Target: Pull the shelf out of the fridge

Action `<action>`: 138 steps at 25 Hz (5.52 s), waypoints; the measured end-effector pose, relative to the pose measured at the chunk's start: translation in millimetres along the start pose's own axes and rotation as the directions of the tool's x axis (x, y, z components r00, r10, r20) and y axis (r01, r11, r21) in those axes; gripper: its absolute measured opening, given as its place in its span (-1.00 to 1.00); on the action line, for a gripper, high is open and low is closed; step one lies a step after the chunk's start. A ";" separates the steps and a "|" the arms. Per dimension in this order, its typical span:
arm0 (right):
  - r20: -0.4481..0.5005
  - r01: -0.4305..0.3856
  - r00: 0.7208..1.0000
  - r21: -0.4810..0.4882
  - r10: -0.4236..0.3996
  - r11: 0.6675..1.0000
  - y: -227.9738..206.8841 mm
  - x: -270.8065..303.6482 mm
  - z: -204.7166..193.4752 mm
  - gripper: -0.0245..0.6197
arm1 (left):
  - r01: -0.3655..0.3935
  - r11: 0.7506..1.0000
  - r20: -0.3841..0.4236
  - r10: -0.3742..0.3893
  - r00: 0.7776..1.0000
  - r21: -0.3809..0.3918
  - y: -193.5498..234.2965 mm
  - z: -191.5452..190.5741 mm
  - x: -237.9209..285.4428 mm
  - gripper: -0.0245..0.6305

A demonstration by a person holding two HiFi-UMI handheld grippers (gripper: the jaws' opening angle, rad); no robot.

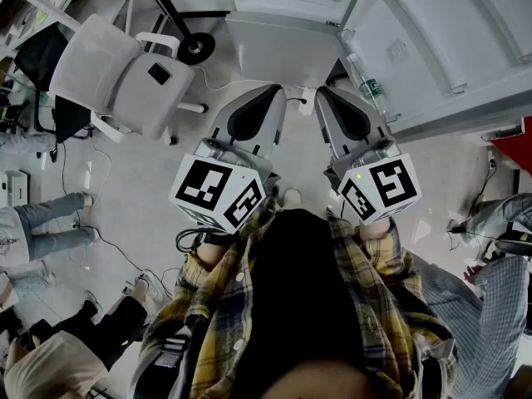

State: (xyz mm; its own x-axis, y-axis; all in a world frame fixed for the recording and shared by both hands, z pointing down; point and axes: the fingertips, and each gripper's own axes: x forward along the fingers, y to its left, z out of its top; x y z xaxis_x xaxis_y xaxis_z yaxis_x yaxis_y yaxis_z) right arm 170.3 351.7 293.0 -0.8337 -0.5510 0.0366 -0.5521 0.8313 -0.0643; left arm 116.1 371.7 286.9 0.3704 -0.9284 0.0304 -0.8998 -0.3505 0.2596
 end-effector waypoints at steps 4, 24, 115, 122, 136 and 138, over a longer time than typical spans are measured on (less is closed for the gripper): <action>-0.001 -0.001 1.000 0.008 0.001 1.000 1.0 -6.5 -2.6 -0.87 | 0.007 1.000 -0.006 -0.007 1.000 -0.002 -7.1 -3.0 -1.2 -0.91; -0.003 -0.064 0.998 0.082 0.064 0.995 -4.8 -33.6 -18.0 -0.86 | -0.098 0.995 0.005 0.098 0.995 -0.020 -20.3 -17.4 -14.5 -0.91; -0.012 0.152 0.988 0.222 -0.153 0.963 -290.9 345.1 9.3 -0.86 | 0.125 0.991 -0.072 -0.128 0.989 -0.038 289.5 76.4 348.7 -0.91; 0.015 0.241 0.968 0.210 -0.249 0.948 -336.4 397.9 26.0 -0.86 | 0.240 0.970 -0.093 -0.241 0.966 -0.026 320.0 91.8 411.2 -0.91; 0.014 0.345 0.934 0.221 -0.357 0.912 -375.6 444.9 27.0 -0.86 | 0.348 0.936 -0.139 -0.353 0.925 -0.057 348.9 88.5 454.7 -0.91; 0.013 0.348 0.933 0.225 -0.359 0.910 -378.7 447.2 29.3 -0.86 | 0.354 0.933 -0.143 -0.359 0.922 -0.062 347.2 88.4 455.9 -0.91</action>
State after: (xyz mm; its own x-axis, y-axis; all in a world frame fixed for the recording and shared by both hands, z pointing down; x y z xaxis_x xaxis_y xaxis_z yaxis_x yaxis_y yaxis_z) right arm 6.7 -211.7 304.5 -0.5794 -0.8139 0.0442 -0.7913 0.5486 -0.2702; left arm -47.7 -184.2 305.6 0.6977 -0.7127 0.0730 -0.6946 -0.6478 0.3129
